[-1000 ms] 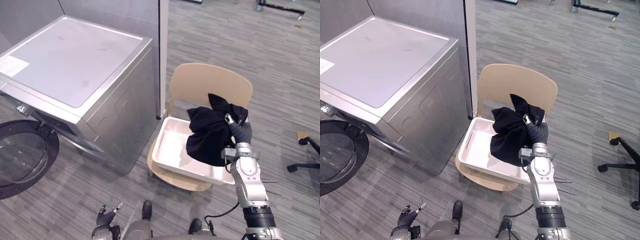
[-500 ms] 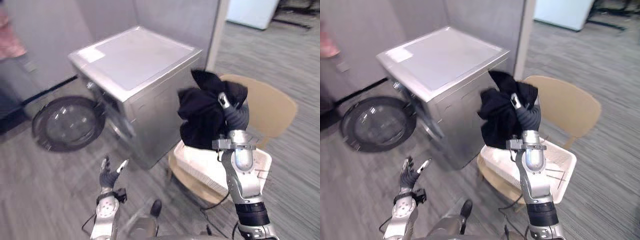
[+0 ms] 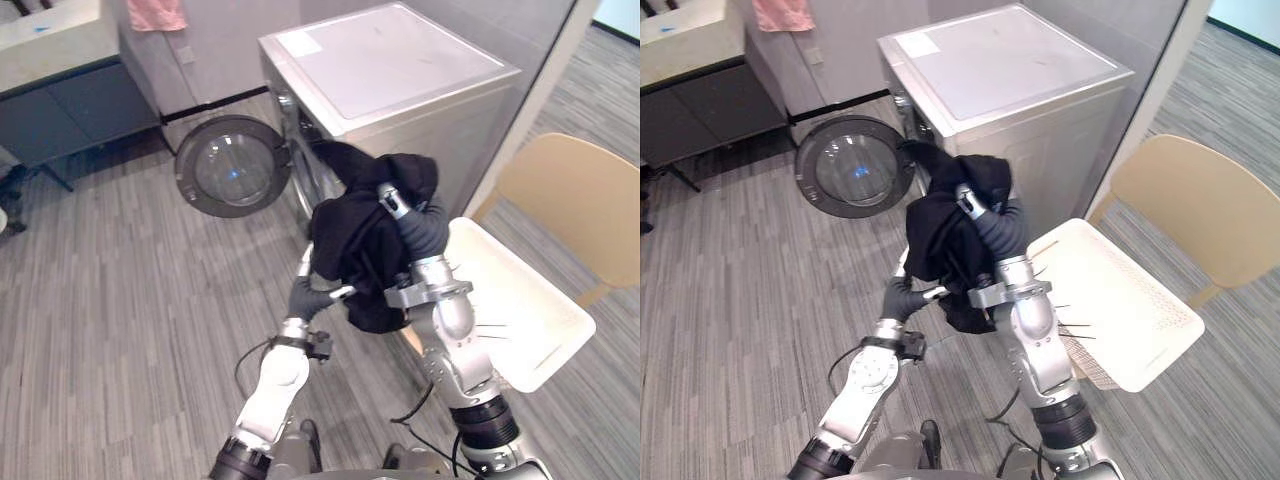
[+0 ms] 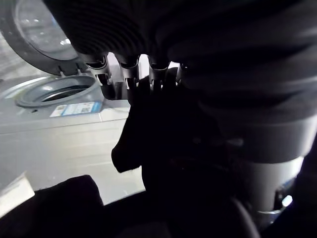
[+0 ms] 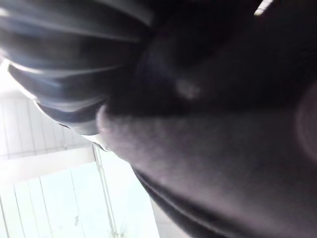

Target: Pick up the laundry basket with both hands and put the clothes into the washing machine.

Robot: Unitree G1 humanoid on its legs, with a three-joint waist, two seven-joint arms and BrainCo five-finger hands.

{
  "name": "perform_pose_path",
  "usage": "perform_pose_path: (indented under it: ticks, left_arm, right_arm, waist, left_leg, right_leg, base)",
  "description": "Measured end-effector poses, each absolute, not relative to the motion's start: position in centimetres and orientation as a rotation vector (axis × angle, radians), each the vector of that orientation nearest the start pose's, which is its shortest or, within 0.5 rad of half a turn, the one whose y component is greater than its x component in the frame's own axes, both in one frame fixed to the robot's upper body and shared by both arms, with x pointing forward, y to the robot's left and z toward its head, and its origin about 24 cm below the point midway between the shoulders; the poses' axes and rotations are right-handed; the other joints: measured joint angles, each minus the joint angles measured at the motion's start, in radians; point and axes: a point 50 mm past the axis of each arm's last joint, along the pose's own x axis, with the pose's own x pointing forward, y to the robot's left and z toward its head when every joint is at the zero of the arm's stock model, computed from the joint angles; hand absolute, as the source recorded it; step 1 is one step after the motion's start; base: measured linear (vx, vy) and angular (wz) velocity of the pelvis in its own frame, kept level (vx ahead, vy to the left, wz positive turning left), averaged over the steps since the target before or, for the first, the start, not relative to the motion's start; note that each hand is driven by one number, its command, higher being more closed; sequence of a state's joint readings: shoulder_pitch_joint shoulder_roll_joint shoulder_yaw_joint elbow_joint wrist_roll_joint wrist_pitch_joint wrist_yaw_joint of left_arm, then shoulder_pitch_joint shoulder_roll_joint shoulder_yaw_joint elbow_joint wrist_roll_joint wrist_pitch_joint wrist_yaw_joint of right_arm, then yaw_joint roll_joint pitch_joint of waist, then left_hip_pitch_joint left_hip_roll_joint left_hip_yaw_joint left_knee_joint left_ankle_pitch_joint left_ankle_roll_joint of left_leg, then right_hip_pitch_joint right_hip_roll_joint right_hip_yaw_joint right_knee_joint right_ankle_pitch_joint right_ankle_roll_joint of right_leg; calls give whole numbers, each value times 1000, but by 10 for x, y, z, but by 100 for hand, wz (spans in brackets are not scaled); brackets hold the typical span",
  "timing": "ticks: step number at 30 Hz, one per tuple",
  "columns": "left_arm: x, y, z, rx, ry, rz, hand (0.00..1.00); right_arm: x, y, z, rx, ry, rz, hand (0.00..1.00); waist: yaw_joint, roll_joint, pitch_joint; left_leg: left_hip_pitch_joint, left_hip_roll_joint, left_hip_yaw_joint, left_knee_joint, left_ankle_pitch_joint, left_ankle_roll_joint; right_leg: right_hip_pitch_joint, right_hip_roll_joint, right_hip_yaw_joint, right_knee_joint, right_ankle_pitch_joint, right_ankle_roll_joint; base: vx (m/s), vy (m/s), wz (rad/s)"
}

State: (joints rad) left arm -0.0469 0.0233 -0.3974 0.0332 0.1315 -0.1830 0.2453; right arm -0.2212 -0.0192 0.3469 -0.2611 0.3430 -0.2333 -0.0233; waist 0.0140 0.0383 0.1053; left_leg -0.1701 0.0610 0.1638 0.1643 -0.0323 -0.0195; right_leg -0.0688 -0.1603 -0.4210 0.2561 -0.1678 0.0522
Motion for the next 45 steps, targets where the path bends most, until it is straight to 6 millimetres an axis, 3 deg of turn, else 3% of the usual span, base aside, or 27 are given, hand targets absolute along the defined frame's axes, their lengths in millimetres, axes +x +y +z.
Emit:
perform_pose_path:
  ticks: [3,5,9,10,17,22,28,30,34,37,38,39,40,41,42,43,45]
  left_arm:
    - [243,65,60,126,-230,-164,100]
    - [243,69,57,149,-226,-160,100]
    - [239,72,46,168,-181,-169,100]
    - [238,73,44,169,-170,-168,100]
    - [223,86,21,167,-63,-137,100]
    - [219,109,14,139,-15,-33,100]
    - [218,146,12,64,12,161,100]
    - [216,162,11,56,20,236,100]
    - [199,188,0,59,79,343,100]
    - [193,200,-2,56,94,391,100]
    - [192,201,-4,46,102,396,100]
    - [191,199,-6,27,115,393,100]
    - [188,196,-8,18,131,386,100]
    - [188,195,-9,25,136,369,100]
    - [189,194,-8,32,131,359,100]
    - [192,195,-5,50,119,342,100]
    - [197,192,-2,55,105,306,100]
  right_arm:
    - [234,-40,157,539,-518,555,100]
    - [229,-32,150,579,-472,605,100]
    - [225,-34,134,656,-387,613,100]
    - [225,-34,131,665,-373,614,0]
    - [219,-34,100,649,-240,628,0]
    - [214,-50,80,565,-183,564,0]
    - [229,-110,57,147,-166,222,0]
    - [229,-140,42,27,-110,62,0]
    - [219,-168,12,-120,26,-64,0]
    - [205,-193,-32,-159,246,-177,0]
    - [195,-201,-48,-167,330,-209,0]
    - [185,-209,-59,-171,399,-242,0]
    - [169,-217,-75,-176,493,-275,0]
    - [160,-218,-85,-171,548,-285,0]
    - [150,-216,-96,-161,612,-285,0]
    - [141,-212,-107,-146,675,-282,0]
    - [124,-207,-124,-128,794,-285,0]
  waist:
    - [2,-20,-22]
    - [3,-24,-29]
    - [-2,-28,-40]
    - [-2,-30,-42]
    - [0,-41,-73]
    - [0,-42,-74]
    - [3,-41,-65]
    - [8,-39,-47]
    - [6,-39,-36]
    - [3,-61,-10]
    - [-1,-72,4]
    - [-2,-69,16]
    - [-6,-66,29]
    - [-14,-47,37]
    - [-29,-44,48]
    - [-41,-56,65]
    - [-65,-73,87]
  left_leg:
    - [60,-40,-24,-142,89,13]
    - [81,-50,-25,-183,109,20]
    - [114,-62,-26,-259,150,29]
    - [114,-63,-26,-259,150,29]
    - [112,-62,-40,-262,152,29]
    - [99,-59,-80,-267,164,18]
    - [-9,-63,-146,-260,220,8]
    - [-35,-59,-134,-263,197,22]
    - [-43,-50,-47,-260,177,36]
    - [-45,-73,18,-175,102,60]
    - [-42,-90,19,-129,63,64]
    - [-46,-100,12,-78,25,74]
    - [-22,-98,3,-47,-8,89]
    - [10,-91,-20,-40,-19,95]
    - [25,-82,-38,-39,-30,96]
    - [47,-75,-57,-45,-39,95]
    - [71,-75,-82,-46,-65,93]
  right_leg:
    - [42,-2,-17,-83,46,11]
    - [53,-1,-17,-98,56,20]
    - [64,3,-15,-133,81,27]
    - [65,3,-13,-137,84,28]
    - [72,12,-15,-156,90,30]
    - [71,20,-35,-158,88,28]
    - [7,20,-130,-129,80,18]
    - [-8,16,-162,-109,59,13]
    - [-4,14,-150,-120,45,30]
    - [-8,-62,-153,-25,-10,66]
    - [-11,-103,-148,65,-24,62]
    - [-37,-142,-111,185,-27,42]
    - [-109,-168,-9,376,15,-32]
    - [-174,-159,69,491,6,-49]
    - [-211,-121,111,521,-49,-30]
    - [-257,-72,139,494,-76,-35]
    - [-331,3,151,303,-56,-23]
  base:
    - [9,108,34]
    - [-10,76,9]
    - [-21,58,-2]
    - [-11,33,-4]
    - [9,0,1]
    - [2,-20,12]
    - [-37,-10,48]
    - [-69,19,45]
    - [-28,5,12]
    - [157,61,22]
    - [131,48,23]
    - [132,102,20]
    - [214,131,19]
    - [302,106,25]
    - [347,41,36]
    - [242,-13,39]
    - [236,-50,32]
